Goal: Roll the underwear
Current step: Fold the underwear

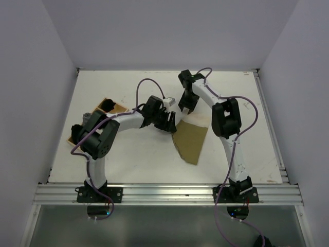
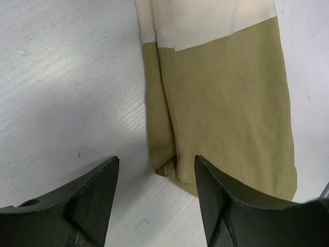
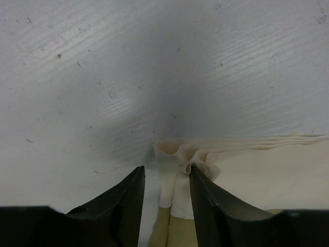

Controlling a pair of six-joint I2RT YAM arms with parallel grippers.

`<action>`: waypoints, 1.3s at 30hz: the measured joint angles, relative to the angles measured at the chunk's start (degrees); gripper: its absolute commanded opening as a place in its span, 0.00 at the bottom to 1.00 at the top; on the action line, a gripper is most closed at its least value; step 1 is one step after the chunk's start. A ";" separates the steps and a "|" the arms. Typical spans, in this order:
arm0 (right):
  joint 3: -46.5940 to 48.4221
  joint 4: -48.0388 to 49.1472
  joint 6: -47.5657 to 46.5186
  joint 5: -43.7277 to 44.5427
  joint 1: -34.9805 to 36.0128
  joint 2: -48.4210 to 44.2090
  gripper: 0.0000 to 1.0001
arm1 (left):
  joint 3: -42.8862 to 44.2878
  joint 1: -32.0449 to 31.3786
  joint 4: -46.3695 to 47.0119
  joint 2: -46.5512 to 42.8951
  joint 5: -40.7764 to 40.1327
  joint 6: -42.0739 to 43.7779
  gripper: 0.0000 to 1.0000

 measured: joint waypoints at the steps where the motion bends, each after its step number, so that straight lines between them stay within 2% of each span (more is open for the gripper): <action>1: 0.02 -0.59 0.07 0.50 0.04 0.02 0.44 | -0.07 0.00 0.15 0.02 0.13 0.00 0.65; 15: 6.14 -3.78 -1.57 1.64 0.04 0.02 0.43 | -1.55 0.02 2.32 -0.24 2.58 -0.24 0.64; 26: 5.95 -5.99 -1.90 2.47 0.22 0.02 0.43 | -1.55 -1.07 2.36 0.02 2.80 -1.36 0.60; 35: 5.14 -5.66 -1.88 2.32 1.07 1.55 0.43 | -1.55 -2.56 2.62 0.37 2.56 -2.75 0.54; 38: 5.05 -5.73 -1.88 2.32 1.14 3.37 0.42 | -1.55 -2.56 2.75 0.50 2.34 -3.26 0.49; 39: 5.29 -5.99 -2.01 2.14 1.11 3.67 0.41 | -1.55 -2.56 2.78 0.59 2.32 -3.37 0.43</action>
